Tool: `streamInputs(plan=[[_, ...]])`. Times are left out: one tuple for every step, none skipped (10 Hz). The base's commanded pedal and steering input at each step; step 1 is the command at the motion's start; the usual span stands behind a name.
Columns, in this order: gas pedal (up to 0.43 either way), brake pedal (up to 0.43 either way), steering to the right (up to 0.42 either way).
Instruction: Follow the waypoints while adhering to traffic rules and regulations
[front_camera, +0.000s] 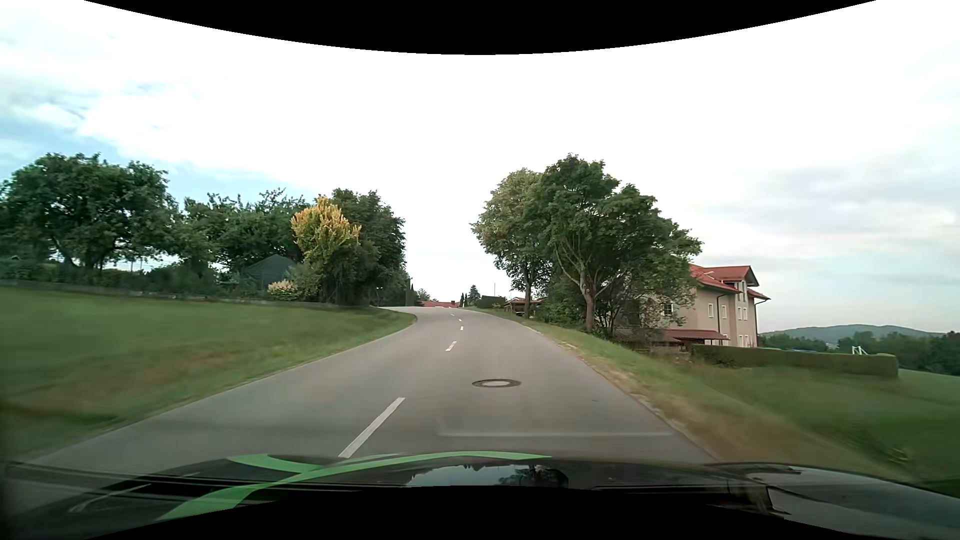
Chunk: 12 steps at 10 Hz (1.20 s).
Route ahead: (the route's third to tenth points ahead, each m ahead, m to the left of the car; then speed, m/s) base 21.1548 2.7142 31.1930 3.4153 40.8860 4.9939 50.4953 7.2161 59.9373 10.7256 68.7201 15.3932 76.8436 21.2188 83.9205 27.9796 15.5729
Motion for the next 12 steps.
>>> streamInputs(plan=[[0.157, 0.0, -0.014], [0.157, 0.0, -0.014], [0.15, 0.0, -0.014], [0.11, 0.0, -0.014], [0.11, 0.0, -0.014], [0.11, 0.0, -0.013], [0.11, 0.0, -0.014], [0.11, 0.0, -0.014], [0.11, 0.0, -0.014], [0.11, 0.0, -0.013], [0.11, 0.0, -0.013], [0.11, 0.0, -0.013]])
